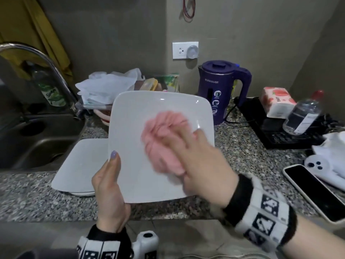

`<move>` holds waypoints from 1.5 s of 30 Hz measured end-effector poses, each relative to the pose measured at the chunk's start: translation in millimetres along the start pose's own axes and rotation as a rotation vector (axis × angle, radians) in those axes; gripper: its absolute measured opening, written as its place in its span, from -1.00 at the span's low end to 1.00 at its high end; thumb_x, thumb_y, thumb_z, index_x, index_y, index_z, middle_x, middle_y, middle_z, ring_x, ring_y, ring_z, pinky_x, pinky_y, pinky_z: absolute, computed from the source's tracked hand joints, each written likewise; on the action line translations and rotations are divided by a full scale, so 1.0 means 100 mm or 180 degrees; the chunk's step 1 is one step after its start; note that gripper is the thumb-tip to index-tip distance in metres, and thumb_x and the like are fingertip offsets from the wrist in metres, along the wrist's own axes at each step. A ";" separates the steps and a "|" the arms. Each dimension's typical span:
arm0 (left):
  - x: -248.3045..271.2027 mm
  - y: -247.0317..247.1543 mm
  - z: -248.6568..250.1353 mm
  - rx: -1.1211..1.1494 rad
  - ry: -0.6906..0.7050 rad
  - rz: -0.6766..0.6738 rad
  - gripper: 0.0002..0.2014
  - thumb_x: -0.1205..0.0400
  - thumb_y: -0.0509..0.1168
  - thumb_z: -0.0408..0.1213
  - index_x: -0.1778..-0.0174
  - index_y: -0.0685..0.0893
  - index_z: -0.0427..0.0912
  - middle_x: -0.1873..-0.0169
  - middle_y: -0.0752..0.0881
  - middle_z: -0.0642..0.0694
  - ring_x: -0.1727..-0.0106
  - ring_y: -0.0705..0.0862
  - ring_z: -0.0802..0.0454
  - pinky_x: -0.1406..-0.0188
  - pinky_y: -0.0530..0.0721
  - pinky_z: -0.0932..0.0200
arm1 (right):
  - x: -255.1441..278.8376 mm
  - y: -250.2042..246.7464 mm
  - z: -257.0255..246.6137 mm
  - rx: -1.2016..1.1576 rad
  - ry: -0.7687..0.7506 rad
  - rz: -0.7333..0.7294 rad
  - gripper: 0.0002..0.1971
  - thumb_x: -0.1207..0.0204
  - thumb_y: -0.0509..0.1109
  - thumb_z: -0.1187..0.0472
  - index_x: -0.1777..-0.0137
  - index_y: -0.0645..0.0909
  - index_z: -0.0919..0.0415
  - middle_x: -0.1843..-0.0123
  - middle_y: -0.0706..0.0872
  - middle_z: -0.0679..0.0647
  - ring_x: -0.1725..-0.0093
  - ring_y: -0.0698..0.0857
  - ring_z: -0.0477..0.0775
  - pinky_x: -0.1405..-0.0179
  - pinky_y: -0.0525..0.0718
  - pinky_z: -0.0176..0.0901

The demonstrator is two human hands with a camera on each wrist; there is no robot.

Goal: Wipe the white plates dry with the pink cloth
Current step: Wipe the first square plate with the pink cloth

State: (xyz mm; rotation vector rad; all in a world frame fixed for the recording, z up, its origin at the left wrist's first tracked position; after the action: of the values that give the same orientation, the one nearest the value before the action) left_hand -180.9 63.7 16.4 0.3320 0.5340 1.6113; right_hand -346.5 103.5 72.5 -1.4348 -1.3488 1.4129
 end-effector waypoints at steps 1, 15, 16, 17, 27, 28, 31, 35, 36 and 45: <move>0.02 0.05 0.02 -0.0021 0.0032 -0.0007 -0.62 -0.74 0.15 -0.25 0.18 0.88 0.01 0.10 0.86 0.01 0.07 0.81 0.11 0.14 0.77 0.22 | -0.08 -0.13 0.13 0.0101 0.0302 0.0210 -0.22 -0.41 0.32 0.09 -0.62 0.08 -0.12 -0.56 0.18 0.00 -0.27 0.31 0.16 0.21 0.41 -0.11; -0.04 -0.05 -0.01 -0.0132 0.0231 0.0171 -0.73 -0.74 0.18 -0.24 -0.13 0.76 -0.23 -0.09 0.82 -0.03 -0.21 0.74 -0.02 -0.23 0.67 0.00 | -0.01 -0.04 0.32 0.0703 0.0581 -0.0300 -0.27 -0.34 0.51 0.18 -0.52 0.34 0.00 -0.44 0.42 0.06 -0.19 0.47 0.27 0.19 0.66 0.07; -0.04 -0.03 -0.05 -0.0143 0.0178 0.0160 -0.75 -0.75 0.18 -0.25 -0.14 0.74 -0.24 -0.06 0.83 -0.03 -0.18 0.75 0.01 -0.19 0.68 0.07 | -0.09 -0.03 0.27 0.0527 0.0461 -0.0187 -0.22 -0.39 0.47 0.16 -0.59 0.21 -0.03 -0.52 0.30 0.03 -0.28 0.39 0.26 0.05 0.61 0.07; -0.04 0.00 -0.07 -0.0176 0.0118 0.0150 -0.76 -0.75 0.17 -0.28 -0.08 0.75 -0.22 0.03 0.84 0.01 -0.08 0.77 0.08 -0.07 0.71 0.17 | -0.16 -0.01 0.13 0.0311 0.0235 -0.0054 -0.22 -0.43 0.43 0.16 -0.62 0.15 -0.04 -0.56 0.25 0.03 -0.32 0.34 0.25 -0.02 0.57 0.03; 0.02 -0.10 -0.10 -0.0121 -0.0093 0.0225 -0.71 -0.73 0.19 -0.22 0.04 0.85 -0.15 -0.04 0.83 -0.10 -0.15 0.76 -0.08 -0.22 0.70 -0.06 | -0.11 0.13 0.05 0.0043 -0.0170 -0.0110 -0.30 -0.31 0.29 0.11 -0.54 0.37 -0.03 -0.50 0.42 0.09 -0.18 0.48 0.30 0.29 0.65 0.06; 0.03 -0.07 -0.08 -0.0119 -0.0031 0.0205 -0.71 -0.74 0.18 -0.23 0.01 0.83 -0.15 -0.03 0.84 -0.06 -0.11 0.78 -0.03 -0.14 0.73 0.00 | -0.17 0.02 0.15 0.0237 0.0198 0.0078 -0.28 -0.29 0.20 0.08 -0.56 0.34 -0.02 -0.52 0.40 0.09 -0.20 0.46 0.31 0.25 0.65 0.04; 0.04 -0.03 -0.04 -0.0138 0.0041 0.0281 -0.74 -0.75 0.16 -0.23 -0.10 0.76 -0.17 -0.01 0.84 -0.01 -0.07 0.80 0.04 -0.02 0.77 0.10 | -0.04 -0.01 0.37 0.0464 0.0619 0.0017 -0.26 -0.41 0.20 0.14 -0.63 0.11 -0.08 -0.56 0.22 0.06 -0.26 0.34 0.22 0.12 0.55 -0.03; 0.01 -0.02 -0.11 -0.0218 -0.0024 0.0340 -0.79 -0.70 0.24 -0.27 0.24 0.65 -0.16 0.39 0.75 0.17 0.29 0.72 0.26 0.23 0.70 0.33 | 0.36 0.40 -0.26 -0.0312 -0.0263 -0.0480 -0.35 -0.40 0.26 0.13 -0.54 0.29 -0.21 -0.52 0.27 -0.07 -0.27 0.43 0.18 0.09 0.65 0.00; 0.01 -0.03 -0.13 -0.0214 -0.0069 0.0322 -0.77 -0.67 0.28 -0.24 0.31 0.57 -0.20 0.47 0.66 0.11 0.34 0.66 0.23 0.28 0.65 0.33 | 0.37 0.44 -0.38 -0.0376 -0.0348 -0.0578 -0.40 -0.36 0.16 0.00 -0.47 0.40 -0.23 -0.46 0.35 -0.08 -0.19 0.52 0.18 0.25 0.64 -0.09; -0.01 0.19 0.01 -0.0285 0.0249 -0.0168 -0.75 -0.62 0.24 -0.19 0.16 0.82 -0.17 0.24 0.81 0.07 0.13 0.72 0.16 0.16 0.70 0.30 | -0.18 -0.13 0.02 -0.0182 -0.0315 0.0275 -0.41 -0.35 0.23 0.08 -0.44 0.28 0.01 -0.42 0.39 0.13 -0.08 0.48 0.24 0.47 0.36 -0.14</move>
State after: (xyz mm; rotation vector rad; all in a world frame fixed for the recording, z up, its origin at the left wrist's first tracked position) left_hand -196.4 62.4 26.8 0.1872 0.5240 1.5966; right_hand -347.8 88.2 88.7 -1.4931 -1.4138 1.5298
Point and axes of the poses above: each hand's wrist, its own x-axis away from the middle knuckle, its own y-axis out of the palm, z = x × y, the point moved 2 cm from there along -x, towards the middle knuckle
